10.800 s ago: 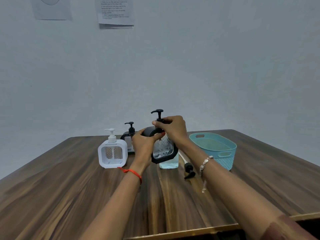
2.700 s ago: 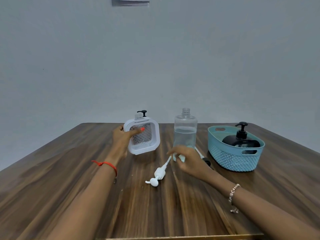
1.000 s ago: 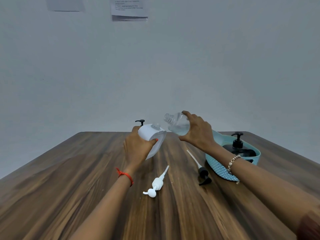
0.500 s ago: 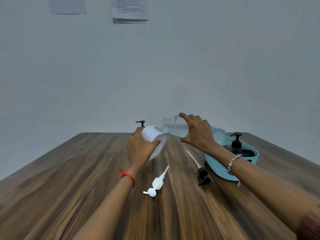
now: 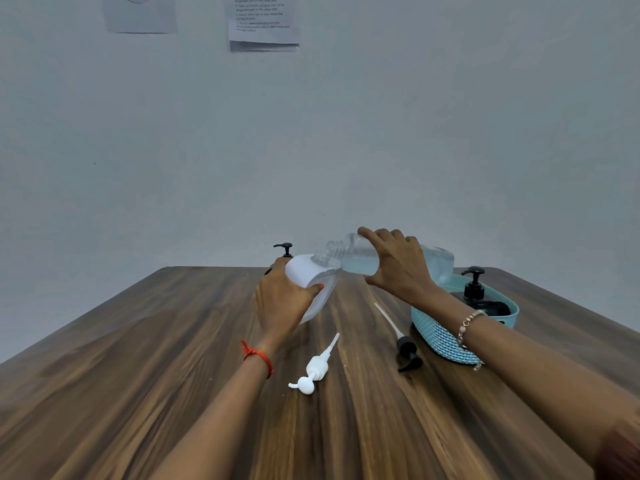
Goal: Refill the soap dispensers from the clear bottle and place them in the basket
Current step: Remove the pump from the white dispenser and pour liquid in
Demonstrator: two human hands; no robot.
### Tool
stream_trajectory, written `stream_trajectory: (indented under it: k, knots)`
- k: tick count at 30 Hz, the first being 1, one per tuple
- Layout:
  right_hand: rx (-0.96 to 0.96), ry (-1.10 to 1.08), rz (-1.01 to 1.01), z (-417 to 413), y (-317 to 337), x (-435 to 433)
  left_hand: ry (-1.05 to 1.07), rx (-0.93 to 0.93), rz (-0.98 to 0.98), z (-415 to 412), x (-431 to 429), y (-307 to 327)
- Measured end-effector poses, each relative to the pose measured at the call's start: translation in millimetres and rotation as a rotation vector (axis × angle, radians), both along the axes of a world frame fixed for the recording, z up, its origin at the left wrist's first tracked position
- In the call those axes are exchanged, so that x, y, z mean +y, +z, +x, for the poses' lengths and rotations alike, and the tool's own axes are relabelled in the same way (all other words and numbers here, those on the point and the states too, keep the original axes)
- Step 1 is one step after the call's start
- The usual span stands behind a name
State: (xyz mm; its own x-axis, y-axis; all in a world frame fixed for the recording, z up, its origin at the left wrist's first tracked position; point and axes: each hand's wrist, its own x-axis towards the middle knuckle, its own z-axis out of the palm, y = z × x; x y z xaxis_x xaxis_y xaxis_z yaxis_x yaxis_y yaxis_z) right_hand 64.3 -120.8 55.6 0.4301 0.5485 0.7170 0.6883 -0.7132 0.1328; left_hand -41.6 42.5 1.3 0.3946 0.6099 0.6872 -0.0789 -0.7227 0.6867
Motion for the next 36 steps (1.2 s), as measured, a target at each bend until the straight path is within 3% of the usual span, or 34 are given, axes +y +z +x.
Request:
stream_trajectory:
  k: [36]
  knots:
    - [-0.008,-0.01,-0.073,-3.0,0.5,2.5,-0.009,0.025,-0.049,-6.4,-0.4,-6.4]
